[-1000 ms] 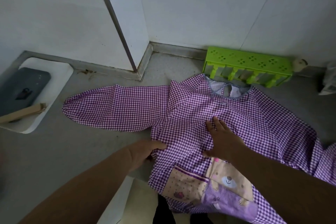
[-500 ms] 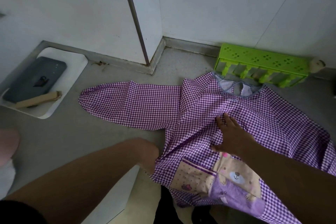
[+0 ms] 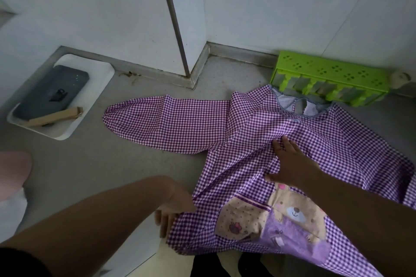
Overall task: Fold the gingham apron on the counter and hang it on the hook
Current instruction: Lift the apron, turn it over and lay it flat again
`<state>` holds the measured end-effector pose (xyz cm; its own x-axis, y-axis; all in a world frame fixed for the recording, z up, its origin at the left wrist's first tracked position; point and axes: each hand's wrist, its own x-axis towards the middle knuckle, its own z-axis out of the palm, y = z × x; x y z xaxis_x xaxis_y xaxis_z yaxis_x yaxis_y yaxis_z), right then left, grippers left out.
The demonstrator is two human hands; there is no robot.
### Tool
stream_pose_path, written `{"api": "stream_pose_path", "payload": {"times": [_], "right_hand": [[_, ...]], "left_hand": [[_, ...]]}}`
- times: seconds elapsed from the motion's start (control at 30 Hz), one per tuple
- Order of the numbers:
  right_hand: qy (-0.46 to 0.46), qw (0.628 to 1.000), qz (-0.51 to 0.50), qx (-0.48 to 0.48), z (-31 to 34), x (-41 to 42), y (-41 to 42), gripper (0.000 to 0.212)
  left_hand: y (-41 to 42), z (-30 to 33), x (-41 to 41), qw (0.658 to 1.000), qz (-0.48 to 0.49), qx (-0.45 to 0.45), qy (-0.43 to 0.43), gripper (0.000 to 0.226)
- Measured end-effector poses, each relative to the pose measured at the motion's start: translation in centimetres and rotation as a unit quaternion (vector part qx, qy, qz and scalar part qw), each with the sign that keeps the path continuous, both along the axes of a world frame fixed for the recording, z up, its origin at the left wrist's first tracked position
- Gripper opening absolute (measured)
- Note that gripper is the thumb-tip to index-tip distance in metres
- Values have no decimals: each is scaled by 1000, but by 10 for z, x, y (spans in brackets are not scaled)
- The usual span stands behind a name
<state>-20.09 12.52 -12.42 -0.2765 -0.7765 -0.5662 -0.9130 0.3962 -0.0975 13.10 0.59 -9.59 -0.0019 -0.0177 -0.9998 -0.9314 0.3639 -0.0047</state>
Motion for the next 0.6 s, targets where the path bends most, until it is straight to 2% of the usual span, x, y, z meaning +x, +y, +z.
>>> {"api": "stream_pose_path", "payload": {"times": [0.07,0.13,0.17,0.23,0.27,0.3,0.33,0.4,0.5,0.6], "right_hand": [[-1,1000,-3,1,-1,0,0,136],[-3,1000,-7,7,-2,-2,-1,136],[-4,1000,-7,12,-1,-2,-1,135],[-3,1000,-3,18,0,-2,-1,134],[-3,1000,0,19,1,-2,-1,133],[-4,1000,2,17,1,-2,-1,132],[-4,1000,4,13,0,-2,0,131],[-1,1000,11,0,-1,-4,3,130],[11,998,40,-39,-1,-3,13,129],[-4,996,52,-77,0,-3,23,125]], "left_hand": [[-2,10,-8,999,-32,-38,-12,70],[-11,17,-18,984,-72,-145,74,72],[-17,19,-22,960,-88,-226,137,74],[-33,15,-29,875,-103,-390,267,62],[-37,14,-35,830,-115,-439,325,54],[-41,12,-42,806,-129,-451,362,52],[-43,13,-49,797,-139,-442,387,55],[-47,7,-60,821,-153,-399,378,67],[-57,-7,-65,887,-147,-350,264,74],[-74,-10,-65,891,-196,-351,209,83]]}}
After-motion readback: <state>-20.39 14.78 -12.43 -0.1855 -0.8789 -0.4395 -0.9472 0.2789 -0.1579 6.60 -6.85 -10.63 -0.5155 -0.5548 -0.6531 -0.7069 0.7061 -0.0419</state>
